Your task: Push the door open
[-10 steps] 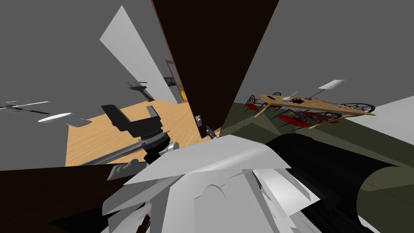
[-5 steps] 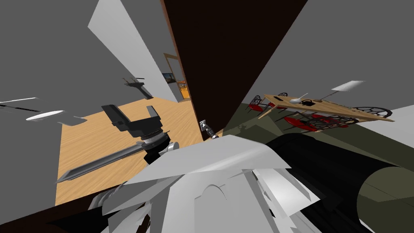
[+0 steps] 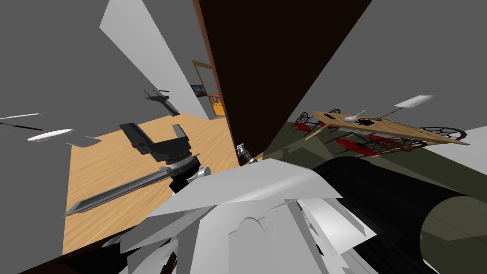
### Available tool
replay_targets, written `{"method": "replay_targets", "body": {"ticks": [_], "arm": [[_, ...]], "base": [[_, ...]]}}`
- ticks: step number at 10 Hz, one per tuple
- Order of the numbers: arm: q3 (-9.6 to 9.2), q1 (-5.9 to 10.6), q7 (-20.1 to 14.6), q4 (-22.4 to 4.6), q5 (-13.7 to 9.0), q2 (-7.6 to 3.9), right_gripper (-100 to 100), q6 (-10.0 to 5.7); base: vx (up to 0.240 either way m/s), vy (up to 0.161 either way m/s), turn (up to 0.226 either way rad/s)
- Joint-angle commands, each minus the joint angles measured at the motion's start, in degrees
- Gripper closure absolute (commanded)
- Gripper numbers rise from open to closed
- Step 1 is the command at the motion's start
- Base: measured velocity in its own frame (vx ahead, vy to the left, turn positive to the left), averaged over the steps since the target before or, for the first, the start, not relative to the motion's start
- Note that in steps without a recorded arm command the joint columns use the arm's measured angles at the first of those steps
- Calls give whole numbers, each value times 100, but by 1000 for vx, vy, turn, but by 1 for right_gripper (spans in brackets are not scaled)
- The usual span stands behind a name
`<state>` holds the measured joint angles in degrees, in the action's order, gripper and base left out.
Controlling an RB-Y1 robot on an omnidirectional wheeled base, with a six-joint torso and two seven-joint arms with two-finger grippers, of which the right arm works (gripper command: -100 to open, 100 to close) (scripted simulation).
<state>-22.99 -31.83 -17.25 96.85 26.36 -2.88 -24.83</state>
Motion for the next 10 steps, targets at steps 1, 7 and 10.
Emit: {"method": "replay_targets", "body": {"ticks": [1,7,10], "arm": [[-1,-11,-1,-5,0,-6,100,0],[-57,-133,219,-8,-48,-43,100,49],[-101,-215,383,1,-84,79,100,74]], "base": [[-22,-9,-5],[100,46,-119],[200,126,-205]]}}
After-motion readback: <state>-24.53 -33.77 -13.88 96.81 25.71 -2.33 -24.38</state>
